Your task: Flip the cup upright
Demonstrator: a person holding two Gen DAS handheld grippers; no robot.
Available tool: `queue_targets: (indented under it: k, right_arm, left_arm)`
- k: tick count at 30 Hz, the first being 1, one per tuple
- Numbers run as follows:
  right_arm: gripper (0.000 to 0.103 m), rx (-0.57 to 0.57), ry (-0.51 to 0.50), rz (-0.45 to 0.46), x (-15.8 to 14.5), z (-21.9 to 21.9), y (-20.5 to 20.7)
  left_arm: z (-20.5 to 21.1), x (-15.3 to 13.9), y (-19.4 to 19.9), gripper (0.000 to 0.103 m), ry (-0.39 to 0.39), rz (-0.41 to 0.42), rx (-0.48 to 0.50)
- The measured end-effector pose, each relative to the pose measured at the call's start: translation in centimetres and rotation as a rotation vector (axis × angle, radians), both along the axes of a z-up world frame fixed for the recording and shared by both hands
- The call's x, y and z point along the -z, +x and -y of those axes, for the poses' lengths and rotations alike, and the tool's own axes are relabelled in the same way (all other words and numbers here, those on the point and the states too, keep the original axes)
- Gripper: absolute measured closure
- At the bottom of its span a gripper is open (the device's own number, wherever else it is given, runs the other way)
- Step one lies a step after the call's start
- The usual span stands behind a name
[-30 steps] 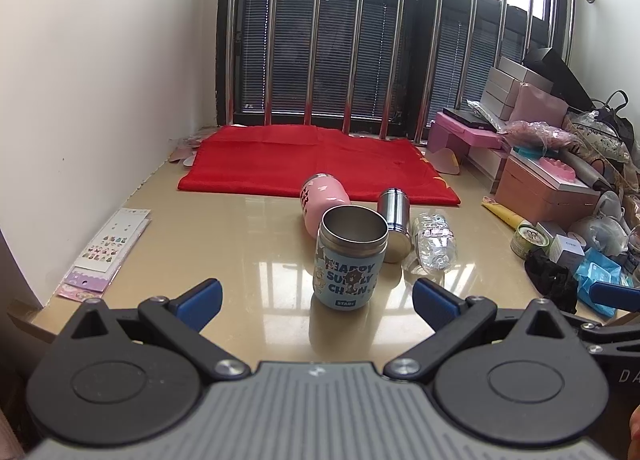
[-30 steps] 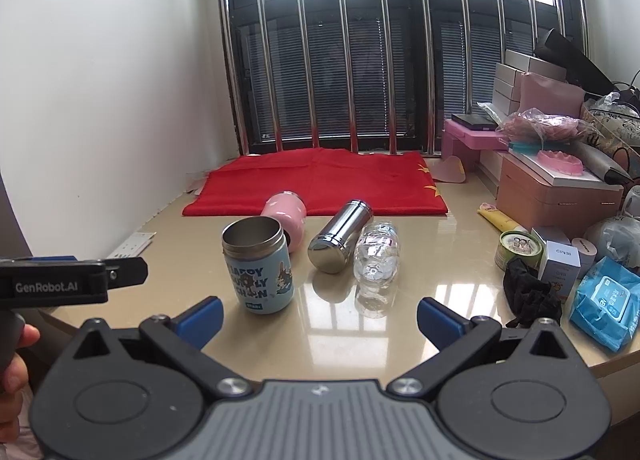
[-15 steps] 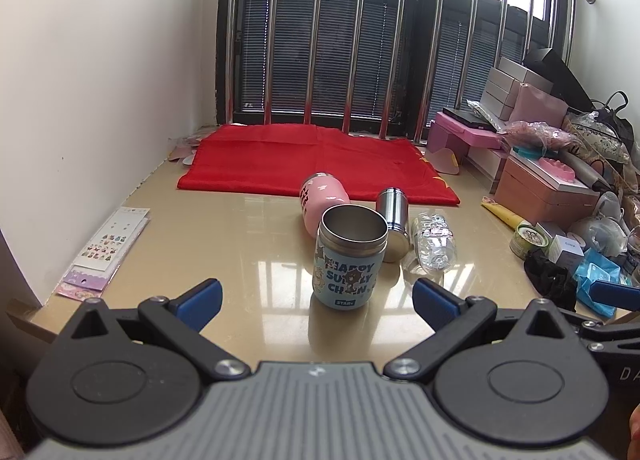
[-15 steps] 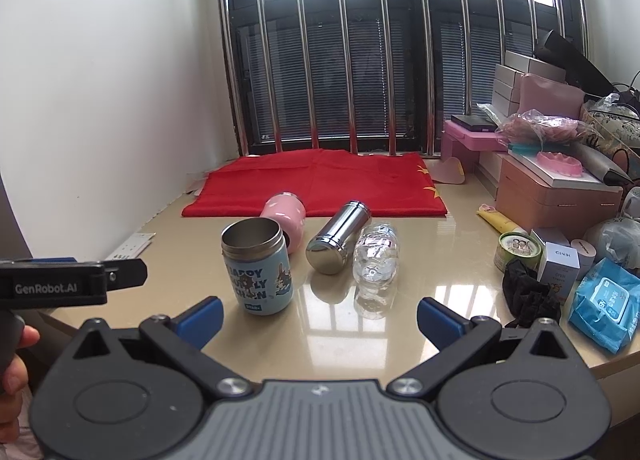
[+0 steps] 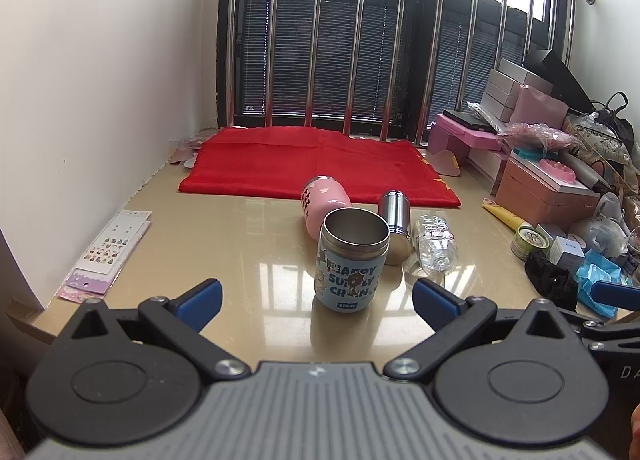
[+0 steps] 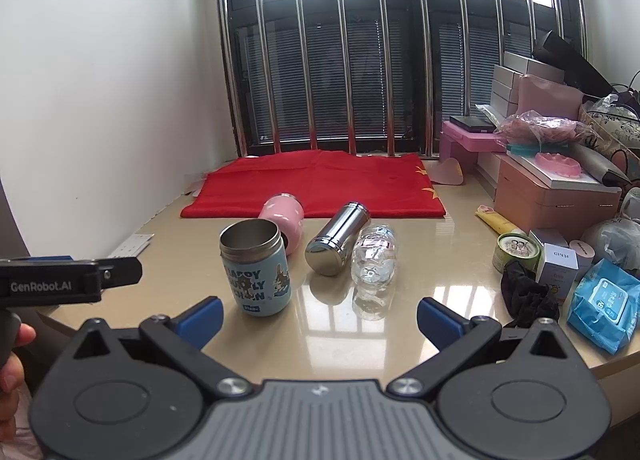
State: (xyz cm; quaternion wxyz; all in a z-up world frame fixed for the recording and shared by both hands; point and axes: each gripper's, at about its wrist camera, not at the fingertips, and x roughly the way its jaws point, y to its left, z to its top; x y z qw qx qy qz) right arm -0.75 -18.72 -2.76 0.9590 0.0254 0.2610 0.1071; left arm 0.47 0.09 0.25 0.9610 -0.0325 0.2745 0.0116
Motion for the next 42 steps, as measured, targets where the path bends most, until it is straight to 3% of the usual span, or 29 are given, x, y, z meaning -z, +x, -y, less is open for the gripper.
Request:
queue_targets:
  k: [22,28,31,34,39,42]
  right_arm:
    - [0.000,0.009,-0.016,0.008,-1.3,-1.1,1.3]
    - [0.000,0.059,-0.016,0.009,-2.4,-2.3,3.4]
    - [0.000,0.068,0.007,0.006,-2.7,-2.0,4.8]
    - [0.000,0.037,0.024,0.016,-3.2,-0.7,6.9]
    - [0.000,-0.037,0.002,0.004,-3.9,1.4,11.9]
    - [0.000,-0.053,-0.022,-0.009,-3.6,1.5,14.6]
  left_arm:
    - [-1.1,-1.8,1.9,0.000,-0.039,0.019,0.032]
    - [-2.2,-3.4,5.3,0.000,-0.044,0.002,0.099]
    - [-1.7,-4.6,7.7,0.000,-0.010,-0.005,0.129]
    - [-0.2,-5.8,10.4,0.000,0.046,-0.016,0.093]
    - [0.2,-6.9,15.8,0.000,-0.001,-0.126,0.024]
    - [-0.7,-6.7,20.4,0.000,-0.026,-0.215,0.044]
